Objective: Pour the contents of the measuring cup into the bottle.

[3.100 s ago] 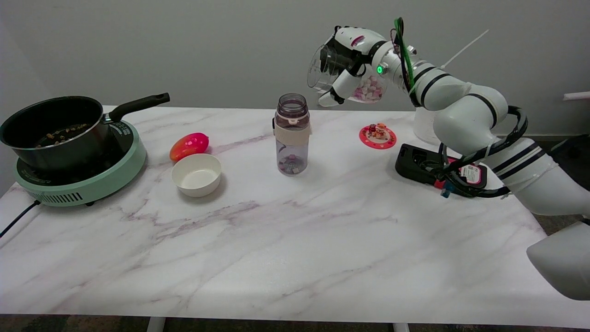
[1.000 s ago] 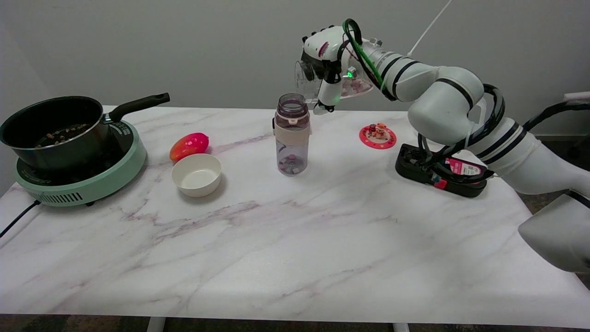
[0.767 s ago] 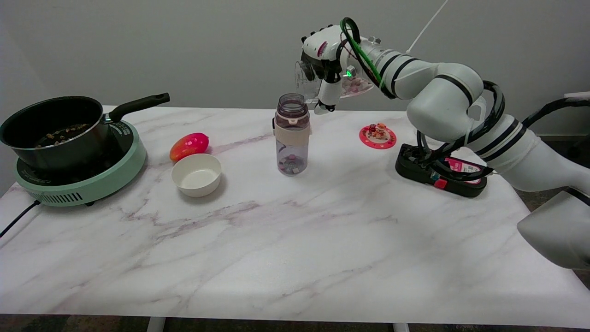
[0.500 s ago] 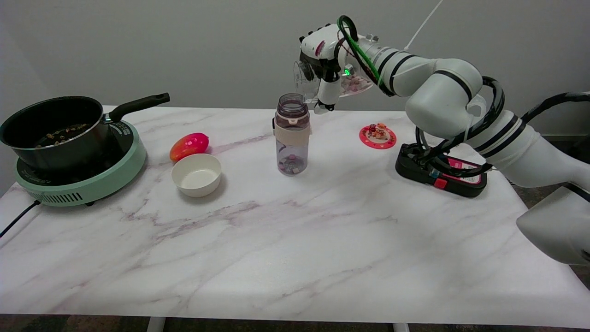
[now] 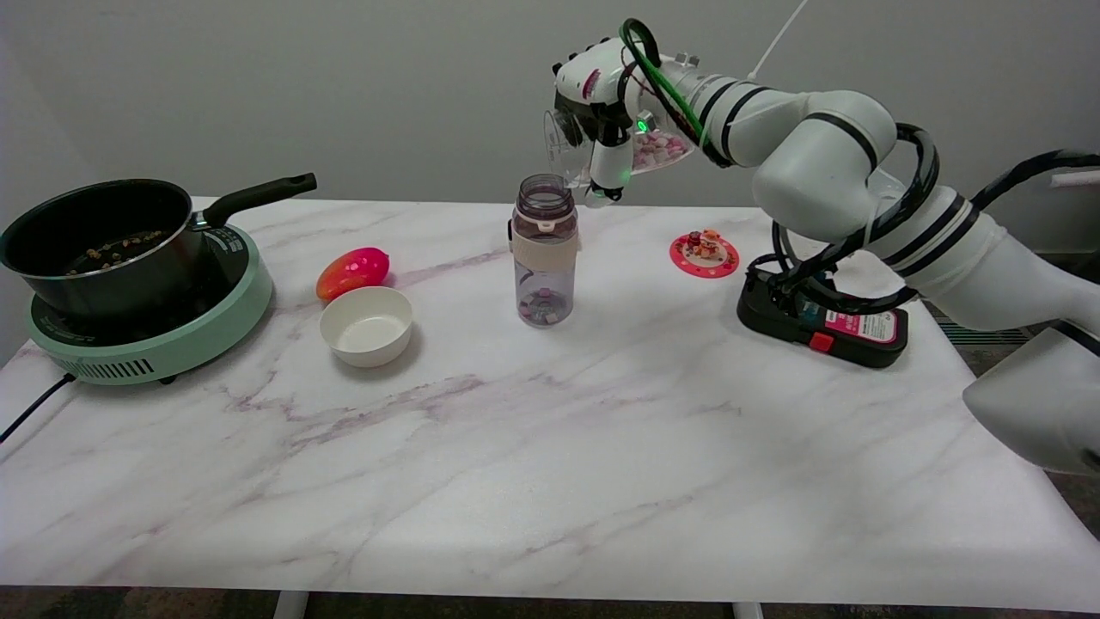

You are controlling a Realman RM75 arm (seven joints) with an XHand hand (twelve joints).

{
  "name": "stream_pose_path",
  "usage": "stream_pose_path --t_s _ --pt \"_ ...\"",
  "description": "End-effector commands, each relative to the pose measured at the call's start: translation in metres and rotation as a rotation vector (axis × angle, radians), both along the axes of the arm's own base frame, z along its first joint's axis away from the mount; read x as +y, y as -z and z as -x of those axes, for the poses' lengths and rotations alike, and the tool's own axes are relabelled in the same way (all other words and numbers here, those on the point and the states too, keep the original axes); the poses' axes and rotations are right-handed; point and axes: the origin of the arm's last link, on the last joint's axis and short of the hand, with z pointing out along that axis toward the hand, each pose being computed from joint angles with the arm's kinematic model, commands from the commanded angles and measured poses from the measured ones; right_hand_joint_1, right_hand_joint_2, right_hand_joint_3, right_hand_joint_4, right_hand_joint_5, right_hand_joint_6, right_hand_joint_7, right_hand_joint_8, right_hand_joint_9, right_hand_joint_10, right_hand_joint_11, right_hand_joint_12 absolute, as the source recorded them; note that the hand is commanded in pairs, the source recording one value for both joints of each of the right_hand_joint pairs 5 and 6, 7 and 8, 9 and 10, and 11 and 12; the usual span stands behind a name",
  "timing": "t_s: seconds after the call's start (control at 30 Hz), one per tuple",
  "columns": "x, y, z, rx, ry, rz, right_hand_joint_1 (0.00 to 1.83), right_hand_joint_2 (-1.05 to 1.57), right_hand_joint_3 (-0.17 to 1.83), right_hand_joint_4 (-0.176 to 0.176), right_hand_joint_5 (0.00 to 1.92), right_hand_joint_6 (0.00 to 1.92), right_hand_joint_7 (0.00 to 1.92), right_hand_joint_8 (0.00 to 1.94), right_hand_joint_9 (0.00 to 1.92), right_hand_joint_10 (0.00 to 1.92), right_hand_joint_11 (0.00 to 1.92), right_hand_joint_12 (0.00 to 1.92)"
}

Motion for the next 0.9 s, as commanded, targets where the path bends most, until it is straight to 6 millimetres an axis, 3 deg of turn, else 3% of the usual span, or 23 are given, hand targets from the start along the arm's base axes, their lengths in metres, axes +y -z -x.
stream_pose_path --t_s 0.03,0.9 --pt "-0.0068 0.0051 -0.0074 0.046 0.014 -0.010 1.58 0.85 1.10 0.000 1.92 1.92 1.67 1.67 1.49 1.49 1.26 1.26" --pt "-0.0102 0.0046 -0.0070 0.105 0.061 -0.005 1.58 0.85 1.09 0.000 1.92 1.92 1.67 1.67 1.49 1.49 1.26 1.26"
